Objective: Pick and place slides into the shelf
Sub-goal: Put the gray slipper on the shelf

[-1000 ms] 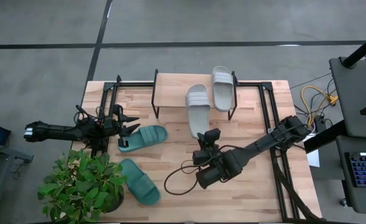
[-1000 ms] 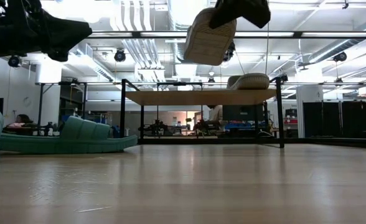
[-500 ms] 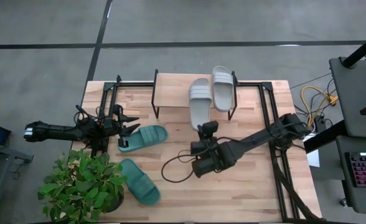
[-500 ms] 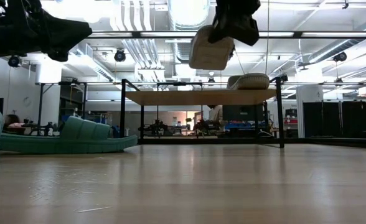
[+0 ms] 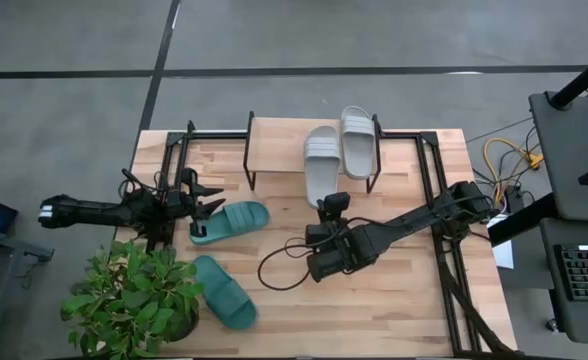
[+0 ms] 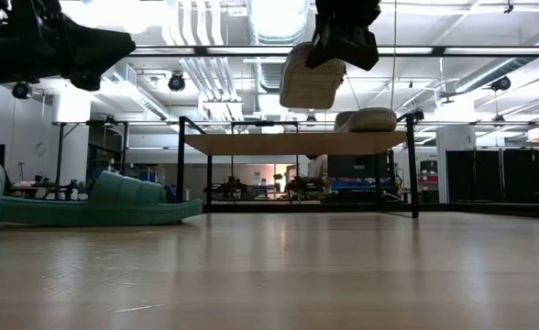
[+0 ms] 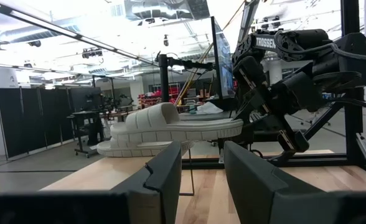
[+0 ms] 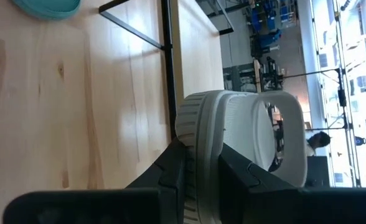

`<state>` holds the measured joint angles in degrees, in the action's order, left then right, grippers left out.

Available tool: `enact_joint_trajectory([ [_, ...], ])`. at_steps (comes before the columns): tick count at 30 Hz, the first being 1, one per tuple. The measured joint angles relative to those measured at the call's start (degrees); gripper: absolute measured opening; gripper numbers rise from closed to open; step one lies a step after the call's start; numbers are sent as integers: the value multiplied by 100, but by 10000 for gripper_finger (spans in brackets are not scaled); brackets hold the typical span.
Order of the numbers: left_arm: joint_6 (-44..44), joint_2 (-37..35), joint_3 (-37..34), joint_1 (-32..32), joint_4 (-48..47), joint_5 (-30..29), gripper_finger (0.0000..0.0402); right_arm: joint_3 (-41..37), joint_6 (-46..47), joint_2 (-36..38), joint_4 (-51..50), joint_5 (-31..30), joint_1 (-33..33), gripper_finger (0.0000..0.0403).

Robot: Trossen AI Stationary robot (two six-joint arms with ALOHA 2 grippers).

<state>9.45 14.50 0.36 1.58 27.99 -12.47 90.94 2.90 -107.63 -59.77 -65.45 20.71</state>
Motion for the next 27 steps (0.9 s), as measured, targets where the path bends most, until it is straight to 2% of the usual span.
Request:
enact_joint_trajectory([
  [18, 0, 0, 0, 0, -20, -136, 107, 0, 7, -2, 55, -11, -167, 49],
  [27, 0, 0, 0, 0, -1, -157, 107, 0, -108, -2, 387, -11, -517, 49],
])
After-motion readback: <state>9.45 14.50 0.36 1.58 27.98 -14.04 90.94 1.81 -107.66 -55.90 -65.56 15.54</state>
